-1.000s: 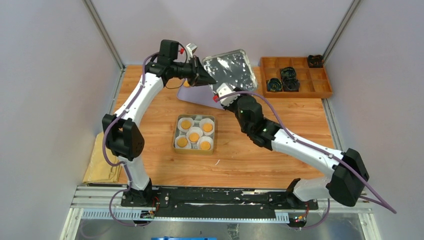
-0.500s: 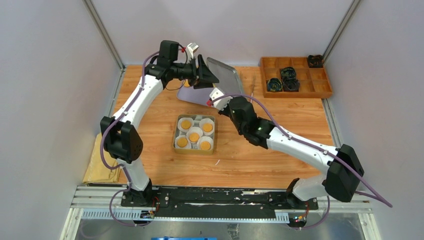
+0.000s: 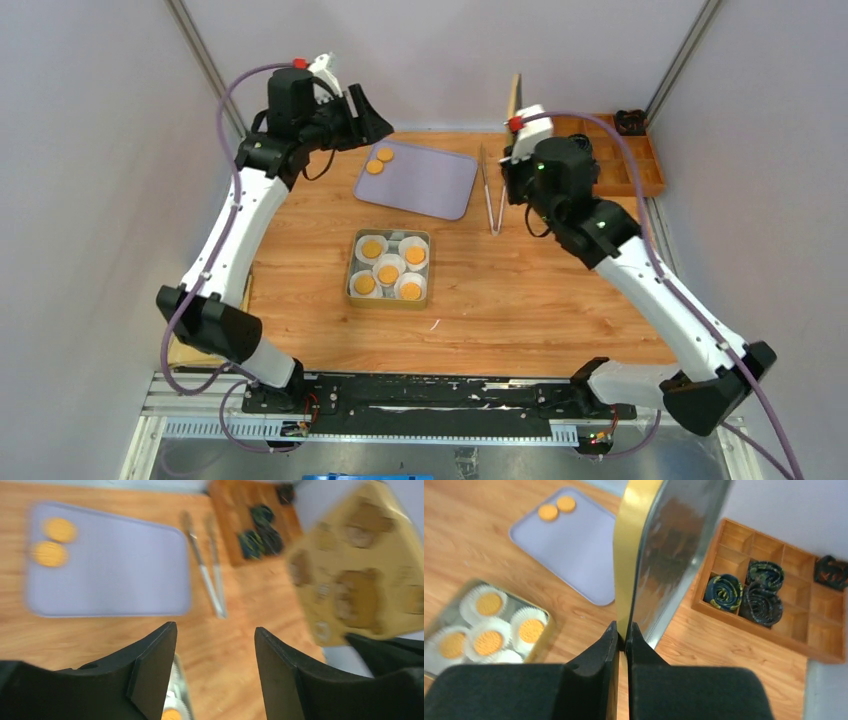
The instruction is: Pack the cookies
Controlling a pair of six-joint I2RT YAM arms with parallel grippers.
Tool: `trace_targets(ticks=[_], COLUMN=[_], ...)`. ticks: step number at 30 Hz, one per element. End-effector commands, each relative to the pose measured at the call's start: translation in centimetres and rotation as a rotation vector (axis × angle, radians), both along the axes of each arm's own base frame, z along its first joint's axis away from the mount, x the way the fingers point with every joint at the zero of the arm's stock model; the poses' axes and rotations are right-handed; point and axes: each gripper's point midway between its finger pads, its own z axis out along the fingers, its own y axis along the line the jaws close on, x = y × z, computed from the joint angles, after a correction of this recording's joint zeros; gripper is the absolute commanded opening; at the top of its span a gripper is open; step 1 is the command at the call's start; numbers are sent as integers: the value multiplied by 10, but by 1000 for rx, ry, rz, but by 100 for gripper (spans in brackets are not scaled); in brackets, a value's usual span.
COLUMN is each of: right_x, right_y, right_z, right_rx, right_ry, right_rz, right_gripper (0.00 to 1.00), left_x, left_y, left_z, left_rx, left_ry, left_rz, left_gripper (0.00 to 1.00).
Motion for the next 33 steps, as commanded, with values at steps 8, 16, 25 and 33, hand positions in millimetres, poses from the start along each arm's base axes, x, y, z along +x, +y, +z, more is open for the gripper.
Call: trace_targets(ticks=[8,16,25,33], right_x=[-38,-48,-39,-45], right_y=[47,84,115,137], right_z=[16,11,-32,-89], right_rx=[791,1092,1300,1254], right_ry=[505,787,1006,1123], right_rz=[441,774,926,886], right_gripper=[0,0,0,0], left_x=[-14,-25,-36,-52], left_y=[113,118,132,143], left_z=[-16,-71,-107,-128], left_rx=[282,330,385,413], left_ry=[-195,-95,-51,-21], left_rz=[495,498,540,569], left_gripper=[66,65,64,63])
